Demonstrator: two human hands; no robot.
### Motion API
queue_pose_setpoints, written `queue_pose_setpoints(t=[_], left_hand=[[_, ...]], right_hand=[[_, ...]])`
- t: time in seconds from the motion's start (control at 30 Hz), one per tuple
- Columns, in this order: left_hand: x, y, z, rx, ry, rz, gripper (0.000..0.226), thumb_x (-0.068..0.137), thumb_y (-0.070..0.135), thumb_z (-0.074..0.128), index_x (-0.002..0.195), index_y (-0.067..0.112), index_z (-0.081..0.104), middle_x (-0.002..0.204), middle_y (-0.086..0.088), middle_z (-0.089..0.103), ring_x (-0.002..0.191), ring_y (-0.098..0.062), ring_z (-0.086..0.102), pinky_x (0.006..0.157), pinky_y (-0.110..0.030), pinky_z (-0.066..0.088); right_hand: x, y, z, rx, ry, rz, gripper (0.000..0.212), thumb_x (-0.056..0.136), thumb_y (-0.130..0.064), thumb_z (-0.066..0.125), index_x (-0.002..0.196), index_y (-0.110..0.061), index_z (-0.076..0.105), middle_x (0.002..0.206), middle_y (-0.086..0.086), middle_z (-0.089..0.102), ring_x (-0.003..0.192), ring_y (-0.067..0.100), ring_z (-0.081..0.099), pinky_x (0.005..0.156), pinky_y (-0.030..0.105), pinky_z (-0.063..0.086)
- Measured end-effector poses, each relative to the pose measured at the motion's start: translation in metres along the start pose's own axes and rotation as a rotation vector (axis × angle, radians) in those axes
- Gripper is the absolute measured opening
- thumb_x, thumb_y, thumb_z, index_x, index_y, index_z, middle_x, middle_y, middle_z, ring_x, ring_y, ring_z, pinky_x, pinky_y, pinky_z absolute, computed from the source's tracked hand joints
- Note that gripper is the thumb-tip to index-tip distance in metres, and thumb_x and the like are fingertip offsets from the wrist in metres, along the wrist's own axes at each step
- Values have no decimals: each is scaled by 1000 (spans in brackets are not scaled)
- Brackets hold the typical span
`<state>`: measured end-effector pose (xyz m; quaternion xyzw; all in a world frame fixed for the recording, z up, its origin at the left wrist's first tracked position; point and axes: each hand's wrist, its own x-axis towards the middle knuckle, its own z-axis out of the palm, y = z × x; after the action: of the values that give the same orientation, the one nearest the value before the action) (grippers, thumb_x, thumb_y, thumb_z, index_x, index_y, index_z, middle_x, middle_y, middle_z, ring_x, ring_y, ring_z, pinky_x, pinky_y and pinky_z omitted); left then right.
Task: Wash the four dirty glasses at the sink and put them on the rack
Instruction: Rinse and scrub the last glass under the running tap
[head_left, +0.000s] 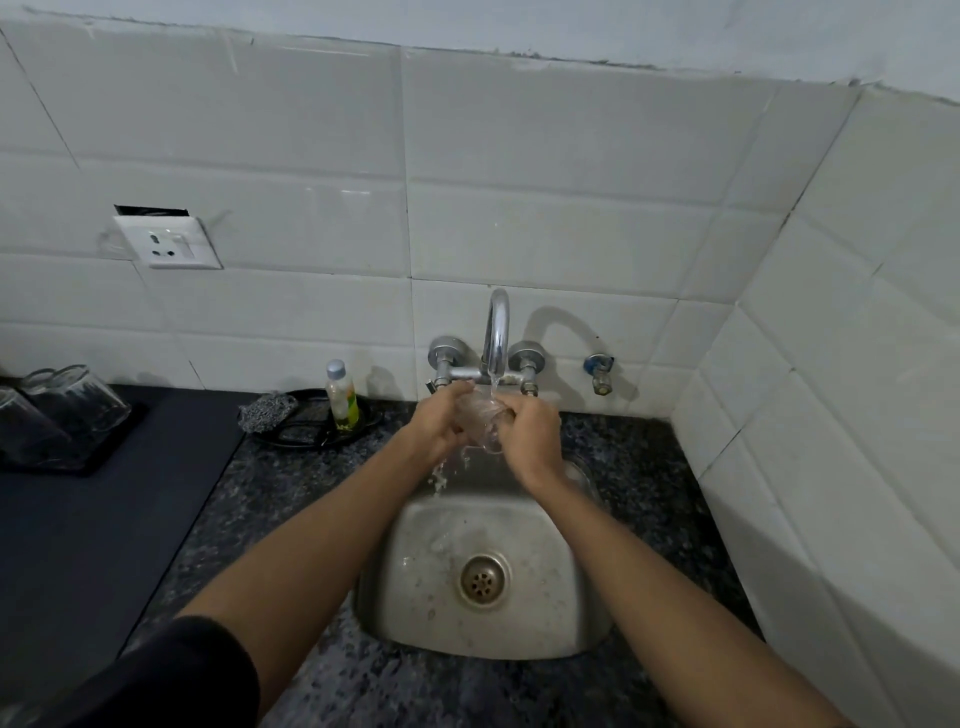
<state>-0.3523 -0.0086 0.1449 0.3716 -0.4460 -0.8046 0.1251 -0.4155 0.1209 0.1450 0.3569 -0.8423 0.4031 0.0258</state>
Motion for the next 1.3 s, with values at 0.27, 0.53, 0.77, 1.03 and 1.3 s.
queue_pose_setpoints(t=[0.27, 0.53, 0.77, 1.03, 1.3], left_hand=[[-12, 4, 12, 106, -48, -81, 36, 98, 38, 62, 117, 8, 69, 112, -17, 74, 94, -28, 70, 84, -42, 59], [-9, 0, 10, 126, -73, -135, 42, 94, 47, 64, 103, 5, 67, 97, -14, 68, 82, -24, 65, 76, -36, 57], [-5, -2, 0, 90, -18, -65, 49, 90, 32, 70, 130, 6, 59, 124, -25, 66, 104, -37, 70, 77, -44, 63], [-8, 8, 10, 117, -66, -93, 44, 95, 43, 67, 120, 7, 69, 117, -15, 73, 105, -30, 70, 79, -46, 62], [-12, 9, 13, 102, -85, -118, 45, 100, 47, 58, 116, 6, 68, 109, -15, 73, 106, -30, 68, 94, -46, 57]], right_hand=[[-7, -1, -6, -178, -10, -296, 30, 98, -21, 65, 125, -15, 74, 101, 5, 78, 81, 19, 73, 72, 32, 62], [-4, -6, -13, -214, 51, -365, 25, 87, -5, 77, 112, -10, 79, 85, 5, 76, 70, 19, 70, 63, 22, 50], [2, 0, -9, 23, 77, -104, 35, 94, 1, 64, 121, -16, 77, 104, 4, 80, 83, 17, 75, 79, 30, 63], [-1, 0, -6, -129, -12, -398, 26, 90, -7, 76, 115, -10, 78, 102, 5, 79, 88, 18, 74, 78, 21, 59], [-2, 1, -10, -65, 45, -349, 25, 97, -14, 59, 113, -11, 78, 98, 5, 79, 84, 17, 73, 78, 32, 63]])
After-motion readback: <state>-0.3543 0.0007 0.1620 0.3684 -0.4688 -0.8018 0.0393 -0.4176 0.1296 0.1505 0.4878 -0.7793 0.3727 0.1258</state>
